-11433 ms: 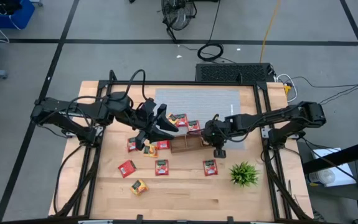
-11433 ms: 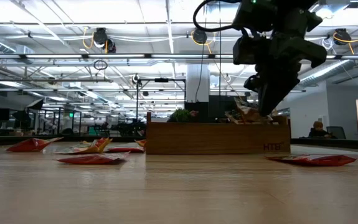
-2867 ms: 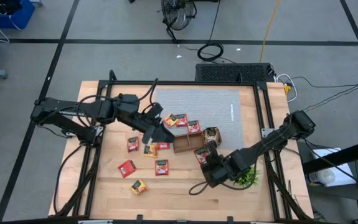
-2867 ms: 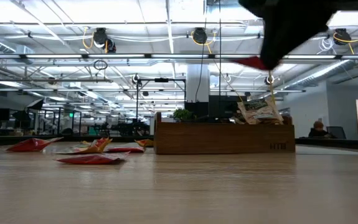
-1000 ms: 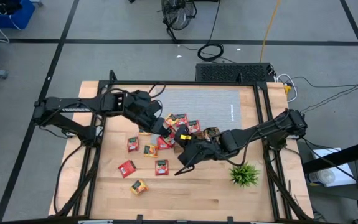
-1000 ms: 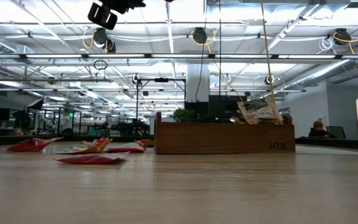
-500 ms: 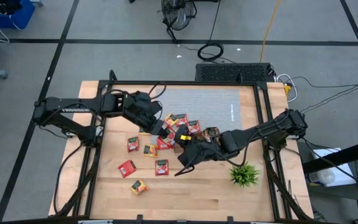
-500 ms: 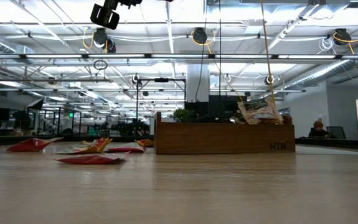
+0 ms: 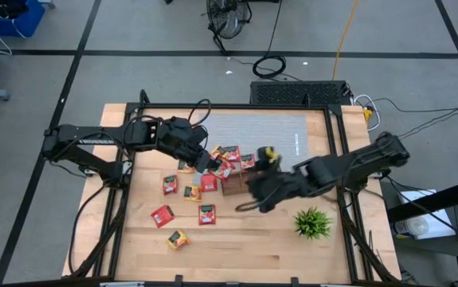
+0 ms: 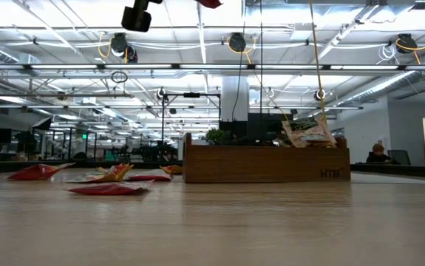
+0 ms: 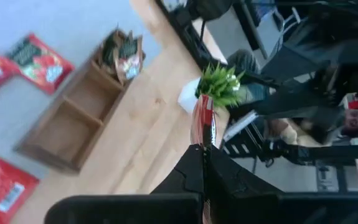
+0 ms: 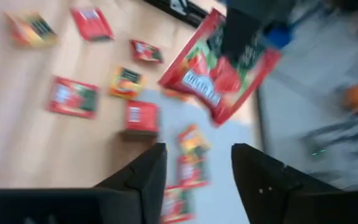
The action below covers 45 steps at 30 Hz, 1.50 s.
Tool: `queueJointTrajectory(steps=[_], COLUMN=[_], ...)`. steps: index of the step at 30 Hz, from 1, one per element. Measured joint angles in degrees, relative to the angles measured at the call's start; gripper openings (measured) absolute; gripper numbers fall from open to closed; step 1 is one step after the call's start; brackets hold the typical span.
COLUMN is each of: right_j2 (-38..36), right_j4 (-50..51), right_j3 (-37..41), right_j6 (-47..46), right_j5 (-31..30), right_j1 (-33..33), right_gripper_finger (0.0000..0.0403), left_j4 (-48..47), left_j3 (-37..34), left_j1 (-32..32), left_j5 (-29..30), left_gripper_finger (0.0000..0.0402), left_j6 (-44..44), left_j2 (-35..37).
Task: Pick & Place Tea
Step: Put the red tea bag into the middle section of the wooden organizer
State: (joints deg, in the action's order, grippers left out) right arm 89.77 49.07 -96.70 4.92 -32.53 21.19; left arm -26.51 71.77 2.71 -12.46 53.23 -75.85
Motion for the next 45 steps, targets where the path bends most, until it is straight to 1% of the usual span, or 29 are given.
queueJointTrajectory(steps=[2,4,10,13,16,19,22,24,25,30,32,35,39,45], right_j2=[-2.2,-4.7,-13.1,-17.4,-21.6,-25.3,-28.7,-30.9,-31.9,-36.7,-38.0,-39.3,-39.6,-39.5], right_j4=[0.7,0.8,-3.4,-7.4,-12.0,-16.2,-20.4,-21.1,-21.3,-22.9,-23.1,-24.1,-24.4,-24.4], right_j3=[1.0,3.0,11.6,16.9,21.4,25.5,28.8,30.7,31.3,33.9,34.2,34.2,34.2,34.2], right_j6=[-5.9,-9.6,-19.1,-21.9,-22.7,-22.0,-22.1,-23.0,-23.5,-24.2,-24.2,-23.8,-23.0,-22.6], right_j5=[2.9,4.2,4.4,5.9,5.9,7.3,7.3,7.4,7.4,7.4,7.8,10.0,10.3,10.3], right_j1=[0.0,0.6,1.1,1.0,1.1,1.0,1.0,1.0,1.0,1.0,1.0,1.0,1.0,1.0], right_gripper_finger=[0.0185,0.0192,0.0196,0.0196,0.0196,0.0196,0.0196,0.0196,0.0196,0.0196,0.0196,0.0196,0.0196,0.0196], left_j4=[0.5,1.3,4.4,3.5,0.0,-5.6,-14.8,-20.3,-23.2,-31.4,-33.2,-35.1,-38.2,-41.3], left_j3=[0.0,0.0,0.0,1.3,5.6,12.6,20.2,25.1,27.4,38.8,43.2,49.0,54.2,54.8], left_j1=[-0.2,-0.2,-0.3,-0.3,-0.3,-0.3,-0.1,-0.1,-0.1,0.6,1.4,2.5,3.8,3.5], left_j5=[1.3,2.9,6.2,8.7,9.1,9.1,8.8,8.5,8.4,8.0,8.1,8.1,8.6,10.1], left_gripper_finger=[0.0002,0.0001,0.0001,0.0001,0.0001,0.0001,0.0000,0.0000,0.0000,0.0000,0.0000,0.0000,0.0000,0.0000], left_j6=[-1.2,-2.9,-7.7,-10.3,-11.7,-15.2,-17.2,-18.3,-18.9,-22.4,-24.3,-27.2,-30.3,-31.4], left_j2=[0.0,0.0,0.0,-0.6,-3.3,-8.1,-13.5,-17.0,-18.6,-27.0,-30.2,-35.0,-40.5,-45.1])
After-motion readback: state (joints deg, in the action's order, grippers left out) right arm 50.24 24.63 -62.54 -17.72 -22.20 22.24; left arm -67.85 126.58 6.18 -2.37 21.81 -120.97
